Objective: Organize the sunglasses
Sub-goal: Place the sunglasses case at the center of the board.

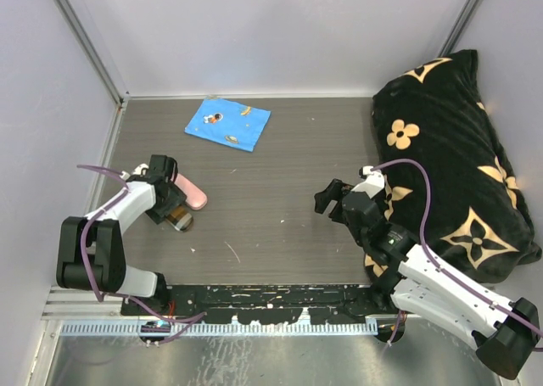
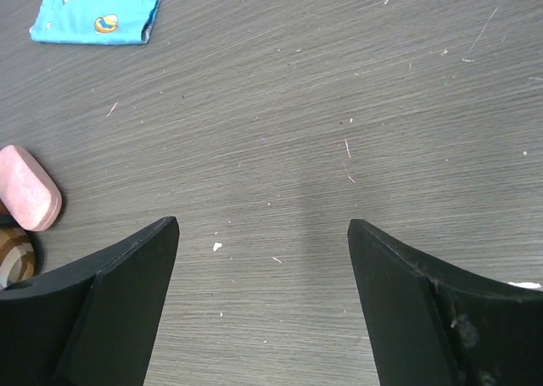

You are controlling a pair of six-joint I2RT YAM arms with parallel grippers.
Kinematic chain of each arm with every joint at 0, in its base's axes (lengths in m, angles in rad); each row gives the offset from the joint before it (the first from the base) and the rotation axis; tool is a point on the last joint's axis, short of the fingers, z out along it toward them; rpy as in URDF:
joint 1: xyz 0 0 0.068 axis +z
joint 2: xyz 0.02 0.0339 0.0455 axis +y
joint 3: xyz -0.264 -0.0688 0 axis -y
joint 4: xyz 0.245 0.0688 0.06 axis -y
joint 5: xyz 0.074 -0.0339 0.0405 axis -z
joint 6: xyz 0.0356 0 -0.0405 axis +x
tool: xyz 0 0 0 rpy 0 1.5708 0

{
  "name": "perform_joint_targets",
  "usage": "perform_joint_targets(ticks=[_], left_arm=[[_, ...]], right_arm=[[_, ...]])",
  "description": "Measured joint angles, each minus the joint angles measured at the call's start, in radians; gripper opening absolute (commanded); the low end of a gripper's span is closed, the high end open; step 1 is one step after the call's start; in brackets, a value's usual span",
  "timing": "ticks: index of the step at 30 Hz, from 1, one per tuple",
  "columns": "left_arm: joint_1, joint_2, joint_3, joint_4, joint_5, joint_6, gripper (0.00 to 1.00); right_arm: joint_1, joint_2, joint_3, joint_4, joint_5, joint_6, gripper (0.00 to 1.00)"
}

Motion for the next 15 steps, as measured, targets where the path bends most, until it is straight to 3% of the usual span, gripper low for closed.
perform_joint_targets(ticks=[6,15], left_arm=[[0.0,-0.049,0.0,-0.005,0.006,0.003,0.99],[0.004,-0.32,0.038,-0.067,0.09,0.076,0.98]], right_arm=[[0.0,-0.009,0.036,-0.026,0.01,-0.029,0.98],[0.0,-0.019,0.103,-0.037,0.08,-0.158,1.0]])
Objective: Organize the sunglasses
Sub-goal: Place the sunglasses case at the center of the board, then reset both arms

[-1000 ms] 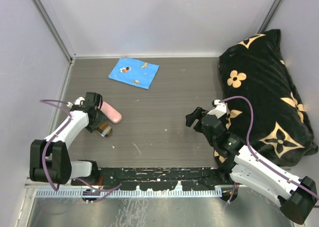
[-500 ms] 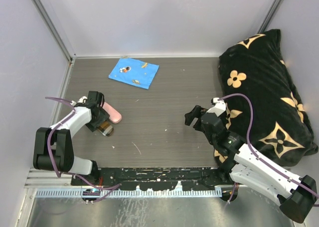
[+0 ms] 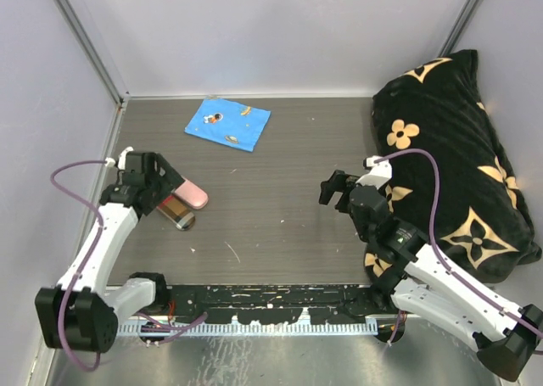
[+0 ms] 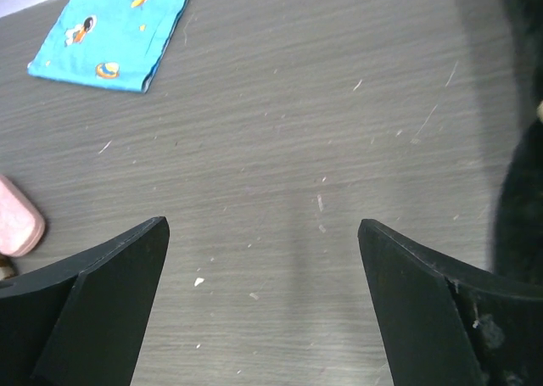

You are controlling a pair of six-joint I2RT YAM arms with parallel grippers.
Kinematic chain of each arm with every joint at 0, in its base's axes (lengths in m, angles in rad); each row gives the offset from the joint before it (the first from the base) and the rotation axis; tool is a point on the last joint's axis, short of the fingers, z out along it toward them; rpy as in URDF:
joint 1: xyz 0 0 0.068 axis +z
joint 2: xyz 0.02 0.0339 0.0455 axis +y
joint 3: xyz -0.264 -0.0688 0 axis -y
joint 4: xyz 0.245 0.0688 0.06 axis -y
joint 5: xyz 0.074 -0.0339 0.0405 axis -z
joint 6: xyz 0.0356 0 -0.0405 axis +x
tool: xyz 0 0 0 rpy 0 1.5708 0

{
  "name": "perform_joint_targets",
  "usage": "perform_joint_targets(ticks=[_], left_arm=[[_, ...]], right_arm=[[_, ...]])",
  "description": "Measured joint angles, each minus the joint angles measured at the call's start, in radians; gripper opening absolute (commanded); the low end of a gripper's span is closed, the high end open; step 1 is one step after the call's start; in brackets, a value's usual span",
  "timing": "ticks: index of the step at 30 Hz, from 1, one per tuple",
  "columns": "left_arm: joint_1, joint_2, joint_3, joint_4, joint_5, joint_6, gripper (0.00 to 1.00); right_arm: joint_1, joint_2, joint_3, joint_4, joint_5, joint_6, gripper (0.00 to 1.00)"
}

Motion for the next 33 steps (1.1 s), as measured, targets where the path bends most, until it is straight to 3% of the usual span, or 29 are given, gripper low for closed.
perform_joint_targets(ticks=[8,14,23,33], left_arm=[[0.0,-0.16,0.171,-0.022,0.233,0.2,0.98],[0.0,-0.264,0.231,-0.053,0.296,0.319,0.98],[0.0,-0.539,0.153,-0.084,0.256,0.395,0.98],[0.0,-0.577,-0.008,-0.122,0.251,0.359,0.98]], right_arm=[[0.0,-0.06,0.079,0.044,0.113,-0.285,1.0],[0.0,-0.166,0.129,0.083,0.137,-0.463,1.0],[-0.001,-0.489,0.03,0.113,0.13,-0.489,1.0],[-0.001,-0.6,-0.08,0.072,0.129,-0.446,1.0]])
